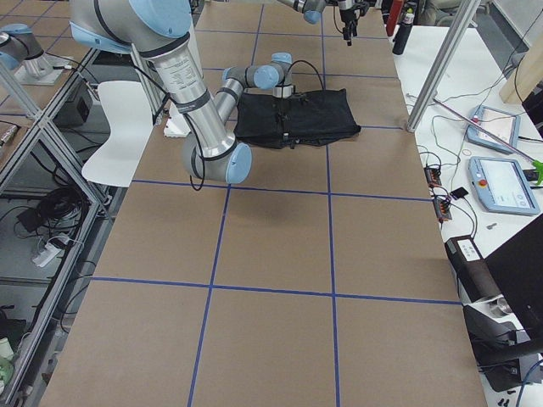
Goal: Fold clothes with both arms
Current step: 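Press the right gripper on the fold near the collar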
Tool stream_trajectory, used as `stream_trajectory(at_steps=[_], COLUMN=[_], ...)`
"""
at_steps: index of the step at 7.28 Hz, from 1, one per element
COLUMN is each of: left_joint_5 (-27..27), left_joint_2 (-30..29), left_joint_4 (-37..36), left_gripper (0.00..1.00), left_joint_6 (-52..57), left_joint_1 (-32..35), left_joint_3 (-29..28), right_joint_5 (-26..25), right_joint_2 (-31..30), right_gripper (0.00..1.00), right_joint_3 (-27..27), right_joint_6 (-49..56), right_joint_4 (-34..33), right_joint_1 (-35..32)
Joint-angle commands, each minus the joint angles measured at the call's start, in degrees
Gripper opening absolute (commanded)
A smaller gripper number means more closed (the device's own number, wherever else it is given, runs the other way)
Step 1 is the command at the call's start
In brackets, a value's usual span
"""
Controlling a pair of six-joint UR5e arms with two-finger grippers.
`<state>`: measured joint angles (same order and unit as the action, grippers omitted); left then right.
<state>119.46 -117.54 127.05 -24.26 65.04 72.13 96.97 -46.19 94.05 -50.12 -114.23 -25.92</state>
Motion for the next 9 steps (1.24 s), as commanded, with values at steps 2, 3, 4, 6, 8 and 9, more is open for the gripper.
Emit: stream_trajectory(at_steps=[2, 3, 4, 6, 8, 9], left_joint_5=[0.1, 0.1, 0.1, 0.1, 0.1, 0.1], left_joint_2=[0.0, 0.3, 0.3, 0.4, 0.3, 0.3], left_joint_4=[-0.2, -0.3, -0.3, -0.3, -0.3, -0.3], left_gripper=[1.00, 1.00, 1.00, 1.00, 1.00, 1.00], left_joint_6=[0.0, 0.0, 0.0, 0.0, 0.0, 0.0], left_joint_1=[0.0, 0.0, 0.0, 0.0, 0.0, 0.0], left_joint_3=[0.4, 0.6, 0.8, 0.9, 0.9, 0.9], right_joint_5=[0.0, 0.1, 0.2, 0.2, -0.1, -0.1], right_joint_2=[4.5, 4.6, 5.0, 5.1, 4.7, 4.7], right_gripper=[1.00, 1.00, 1.00, 1.00, 1.00, 1.00], right_joint_3=[-12.9, -12.9, -12.5, -12.1, -12.1, -12.1], right_joint_6=[-1.9, -1.9, -1.4, -0.9, -0.4, -0.1], right_joint_4=[11.1, 10.2, 7.3, 5.3, 5.1, 4.5], right_joint_1=[-0.3, -0.2, -0.2, -0.2, -0.3, -0.5])
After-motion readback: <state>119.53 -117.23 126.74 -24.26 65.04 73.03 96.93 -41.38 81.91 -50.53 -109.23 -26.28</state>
